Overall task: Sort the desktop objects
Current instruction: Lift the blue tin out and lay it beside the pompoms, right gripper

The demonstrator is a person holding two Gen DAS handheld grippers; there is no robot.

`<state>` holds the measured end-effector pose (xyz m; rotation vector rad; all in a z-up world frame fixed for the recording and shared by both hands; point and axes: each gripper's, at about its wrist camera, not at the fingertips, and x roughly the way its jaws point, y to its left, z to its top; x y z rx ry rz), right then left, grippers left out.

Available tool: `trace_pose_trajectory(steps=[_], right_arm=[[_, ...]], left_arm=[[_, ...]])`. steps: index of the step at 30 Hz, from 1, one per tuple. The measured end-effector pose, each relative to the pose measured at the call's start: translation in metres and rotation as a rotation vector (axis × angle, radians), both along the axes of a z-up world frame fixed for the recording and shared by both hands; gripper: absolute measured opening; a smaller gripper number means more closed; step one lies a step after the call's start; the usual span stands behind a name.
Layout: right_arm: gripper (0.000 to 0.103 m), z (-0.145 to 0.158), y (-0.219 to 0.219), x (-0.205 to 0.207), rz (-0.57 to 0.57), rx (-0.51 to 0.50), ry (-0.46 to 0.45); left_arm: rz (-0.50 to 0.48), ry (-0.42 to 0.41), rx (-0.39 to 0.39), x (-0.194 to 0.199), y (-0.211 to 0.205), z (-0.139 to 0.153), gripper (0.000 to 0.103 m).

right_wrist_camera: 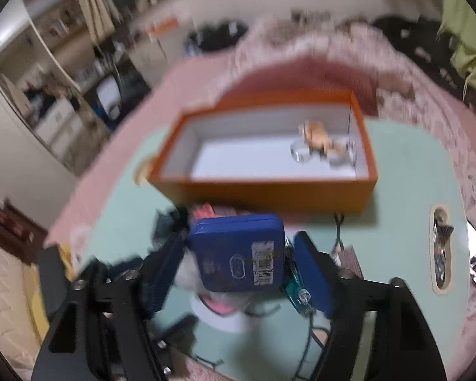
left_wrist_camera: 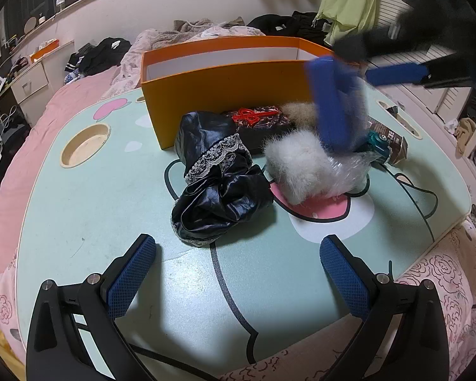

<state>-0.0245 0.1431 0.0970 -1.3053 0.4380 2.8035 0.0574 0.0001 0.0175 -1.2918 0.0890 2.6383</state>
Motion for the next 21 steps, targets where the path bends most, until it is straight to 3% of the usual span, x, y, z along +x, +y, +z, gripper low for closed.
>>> trace_pose_trajectory(steps=[3,9,14,18,21], right_arm=[[0.087,0.006,-0.008,0.021,-0.029,0.078,0.106],[0.087,-0.045,-0.038,0.056,-0.026,0.299,0.007],[0.090,-0.081,-0.024,0.060,-0.079,0.203,-0.063],[0.101,-0.077,-0.022,0.054,-0.099,0.315,-0.053],[0.102,-0.072,-0.017,0.053,-0.094,0.302,-0.046]], left_arm=[[0.000,0.000,0.000,0.000,0.000,0.000,0.103],[0.000,0.000,0.000,0.000,0.000,0.000,0.103],[0.008,-0.002,-0.003,0.000,-0.001,0.000,0.103],[0.019,-0.002,-0.002,0.000,-0.001,0.000,0.103],[0.019,-0.003,-0.002,0.001,0.000,0.001,0.103]])
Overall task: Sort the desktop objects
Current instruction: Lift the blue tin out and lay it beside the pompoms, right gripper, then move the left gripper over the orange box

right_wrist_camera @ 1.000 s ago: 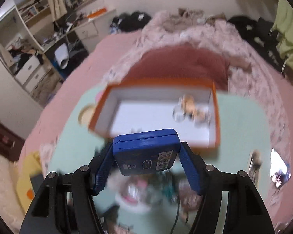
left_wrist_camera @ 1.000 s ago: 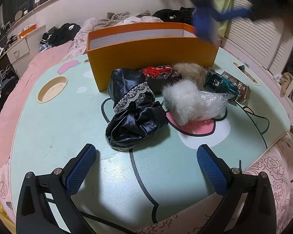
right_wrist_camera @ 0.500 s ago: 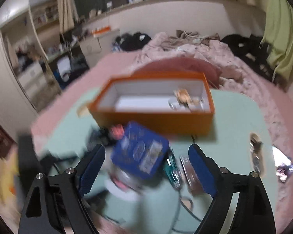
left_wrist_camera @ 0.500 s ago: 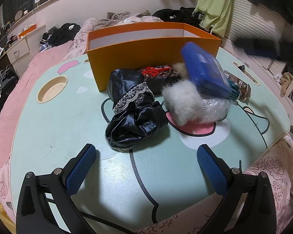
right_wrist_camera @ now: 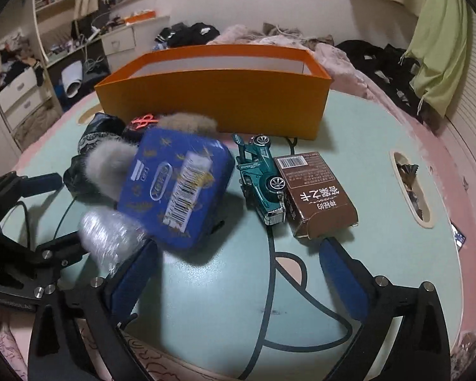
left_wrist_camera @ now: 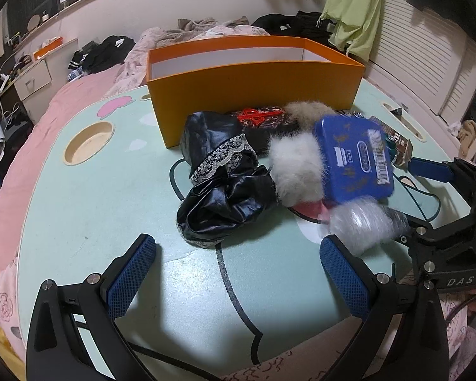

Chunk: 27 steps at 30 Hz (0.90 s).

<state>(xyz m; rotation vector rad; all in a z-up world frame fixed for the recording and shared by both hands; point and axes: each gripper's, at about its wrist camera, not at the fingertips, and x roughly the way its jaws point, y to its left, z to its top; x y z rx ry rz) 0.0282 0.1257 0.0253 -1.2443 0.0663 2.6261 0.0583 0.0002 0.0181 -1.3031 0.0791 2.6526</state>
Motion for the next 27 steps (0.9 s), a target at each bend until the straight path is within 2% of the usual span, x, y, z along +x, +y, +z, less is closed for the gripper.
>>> trace_pose_trajectory(steps=[27], right_arm=[[0.103,-0.0013,0.0035,-0.0003,0.014,-0.002,0.013]], left_arm=[[0.000,0.000,0.001,0.0000,-0.0004,0.0004,0.103]])
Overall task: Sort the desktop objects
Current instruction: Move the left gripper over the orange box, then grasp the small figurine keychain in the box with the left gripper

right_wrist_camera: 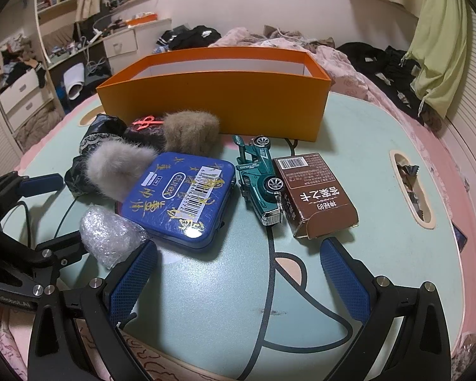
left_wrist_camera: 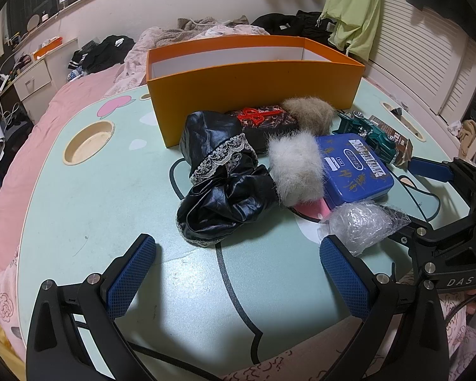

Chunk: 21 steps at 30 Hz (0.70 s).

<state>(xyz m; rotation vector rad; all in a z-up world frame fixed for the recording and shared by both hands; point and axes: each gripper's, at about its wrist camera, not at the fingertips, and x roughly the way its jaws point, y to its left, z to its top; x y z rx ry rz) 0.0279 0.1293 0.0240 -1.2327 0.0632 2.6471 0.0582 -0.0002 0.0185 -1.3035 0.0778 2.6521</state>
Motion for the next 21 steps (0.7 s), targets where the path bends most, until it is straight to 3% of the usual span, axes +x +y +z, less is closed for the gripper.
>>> trace_pose_trajectory(steps=[4,9,16,18,19,21], right_arm=[[0.103,-0.003,-0.007,-0.006,0.001,0.014,-0.008],[0.103,-0.007,-0.007,-0.004,0.003,0.006,-0.001],[0.103,-0.013,-0.008,0.000,0.008,0.007,0.007],[0.103,-0.013,-0.007,-0.001,0.009,0.008,0.008],[0.103,-0.014,-0.008,0.000,0.009,0.008,0.008],[0.103,-0.014,-0.008,0.000,0.010,0.007,0.009]], left_arm=[[0.003,-0.007,0.006,0.001,0.000,0.000,0.103],[0.051,-0.007,0.078,-0.001,-0.019,0.010,0.103],[-0.006,0.168,0.086,-0.033,-0.010,0.092,0.100],[-0.037,0.115,0.126,-0.065,-0.001,0.107,0.088],[-0.066,0.045,0.179,-0.090,0.006,0.111,0.079],[-0.105,-0.073,0.246,-0.130,0.020,0.108,0.071]])
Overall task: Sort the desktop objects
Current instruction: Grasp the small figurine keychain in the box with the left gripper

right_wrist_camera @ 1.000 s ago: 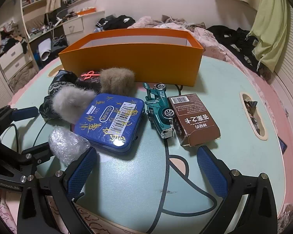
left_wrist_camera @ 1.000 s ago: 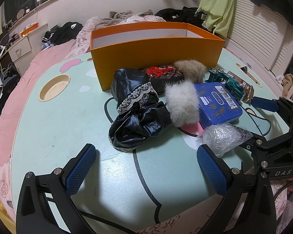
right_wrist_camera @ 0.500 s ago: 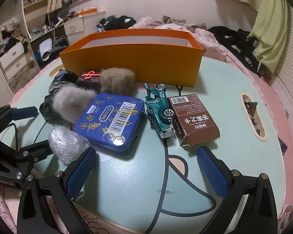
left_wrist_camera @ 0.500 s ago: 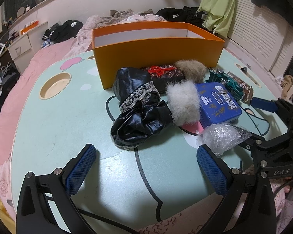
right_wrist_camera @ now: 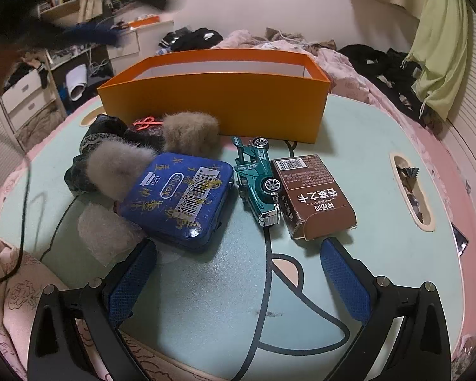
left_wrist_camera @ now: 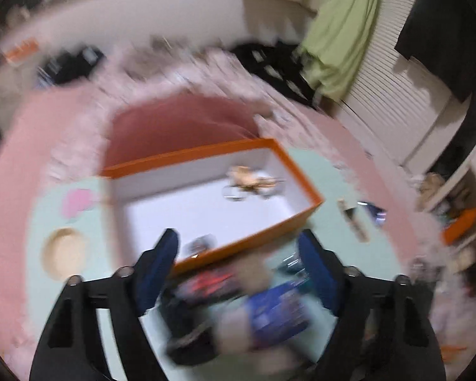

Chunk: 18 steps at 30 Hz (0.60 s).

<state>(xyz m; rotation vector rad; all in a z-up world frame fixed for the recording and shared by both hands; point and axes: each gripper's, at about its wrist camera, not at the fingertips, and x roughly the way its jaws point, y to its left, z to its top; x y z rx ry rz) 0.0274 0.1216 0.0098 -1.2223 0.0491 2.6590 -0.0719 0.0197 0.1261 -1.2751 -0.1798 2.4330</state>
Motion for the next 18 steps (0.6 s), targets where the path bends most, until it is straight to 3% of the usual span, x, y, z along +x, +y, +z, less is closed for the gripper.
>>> trace_pose_trajectory(steps=[5,7,12,13,15,18], right_arm=[[0.103,-0.001,-0.001,0.000,0.001,0.000,0.003],[0.103,-0.002,-0.001,0.000,0.001,0.000,0.005],[0.103,-0.003,-0.001,-0.001,0.002,-0.001,0.008],[0.103,-0.003,-0.001,-0.001,0.002,-0.001,0.010],[0.103,-0.004,0.000,-0.001,0.003,-0.002,0.011],[0.103,-0.004,0.000,-0.003,0.003,-0.002,0.012]], left_arm=[[0.039,-0.235,0.083,-0.085,0.024,-0.032,0.055],[0.093,-0.296,0.069,-0.113,0.036,-0.053,0.048],[0.155,-0.288,-0.061,-0.142,0.059,-0.084,0.048],[0.157,-0.280,-0.082,-0.145,0.062,-0.089,0.038],[0.153,-0.273,-0.072,-0.143,0.061,-0.089,0.024],[0.109,-0.254,-0.048,-0.136,0.056,-0.084,0.023]])
